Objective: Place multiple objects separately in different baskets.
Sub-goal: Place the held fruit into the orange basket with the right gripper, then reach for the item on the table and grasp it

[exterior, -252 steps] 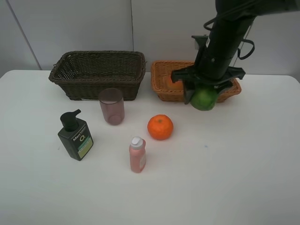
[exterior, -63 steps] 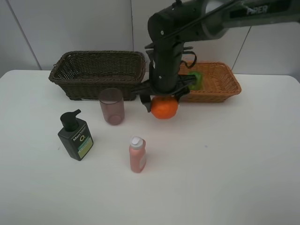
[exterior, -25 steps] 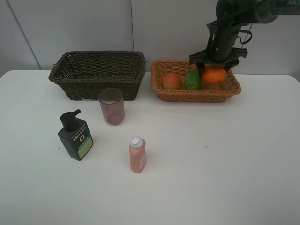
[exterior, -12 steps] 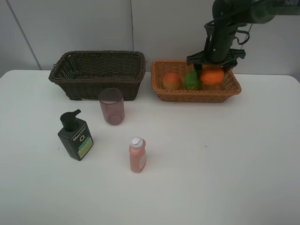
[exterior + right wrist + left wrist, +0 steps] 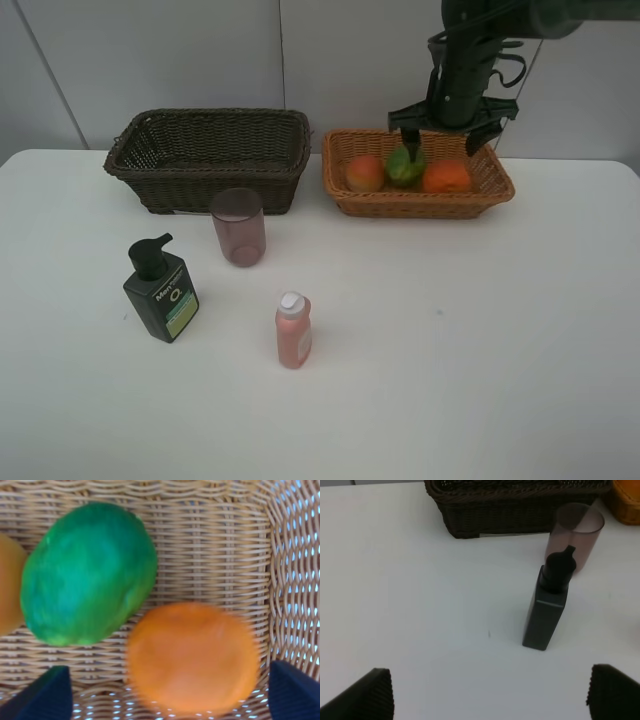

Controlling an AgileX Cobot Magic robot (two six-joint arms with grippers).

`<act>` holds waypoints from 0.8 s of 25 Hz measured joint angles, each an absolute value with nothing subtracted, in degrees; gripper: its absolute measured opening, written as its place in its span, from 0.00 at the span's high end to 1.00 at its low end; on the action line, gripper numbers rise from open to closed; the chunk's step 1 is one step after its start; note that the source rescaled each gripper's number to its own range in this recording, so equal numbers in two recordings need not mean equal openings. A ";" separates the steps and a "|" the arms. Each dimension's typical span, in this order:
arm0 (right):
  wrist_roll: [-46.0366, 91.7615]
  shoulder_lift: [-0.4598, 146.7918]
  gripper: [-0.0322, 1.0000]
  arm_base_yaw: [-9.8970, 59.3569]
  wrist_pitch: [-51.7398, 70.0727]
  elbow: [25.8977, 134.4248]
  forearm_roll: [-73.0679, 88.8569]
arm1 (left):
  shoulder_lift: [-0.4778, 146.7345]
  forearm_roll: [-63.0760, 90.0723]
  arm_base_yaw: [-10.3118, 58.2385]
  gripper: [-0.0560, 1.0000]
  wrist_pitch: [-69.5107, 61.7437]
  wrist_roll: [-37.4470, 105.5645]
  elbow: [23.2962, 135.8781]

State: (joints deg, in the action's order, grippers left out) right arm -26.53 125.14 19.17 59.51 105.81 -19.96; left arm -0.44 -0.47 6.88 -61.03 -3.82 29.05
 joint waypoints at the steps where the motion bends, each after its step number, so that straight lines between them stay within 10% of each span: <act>1: -26.56 125.10 0.35 19.24 59.57 105.81 -20.32 | -0.44 -0.47 6.88 0.00 -61.03 -3.82 29.05; 20: -21.37 118.32 0.32 26.23 69.33 105.81 -20.74 | -0.44 -0.47 6.88 0.00 -61.03 -3.82 29.05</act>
